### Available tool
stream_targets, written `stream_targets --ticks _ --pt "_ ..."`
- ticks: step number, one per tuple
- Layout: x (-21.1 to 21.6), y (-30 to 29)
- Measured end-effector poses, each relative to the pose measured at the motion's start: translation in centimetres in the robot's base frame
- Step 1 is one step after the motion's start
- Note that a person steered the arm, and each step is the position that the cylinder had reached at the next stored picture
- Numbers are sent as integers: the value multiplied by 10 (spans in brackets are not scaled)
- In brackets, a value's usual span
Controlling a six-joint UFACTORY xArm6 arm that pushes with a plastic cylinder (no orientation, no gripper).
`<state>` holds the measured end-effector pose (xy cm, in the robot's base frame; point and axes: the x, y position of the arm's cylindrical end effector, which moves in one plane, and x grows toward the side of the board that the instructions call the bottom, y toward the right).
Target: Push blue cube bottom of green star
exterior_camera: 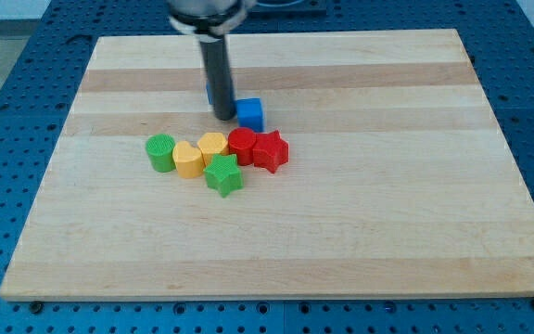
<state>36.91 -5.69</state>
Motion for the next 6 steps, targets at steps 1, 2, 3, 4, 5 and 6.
stream_targets --ticks 1,2,3,4,5,6 --pt "0 45" --pt "0 56" --pt "0 32" --pt "5 3" --pt "12 13" --pt "12 68"
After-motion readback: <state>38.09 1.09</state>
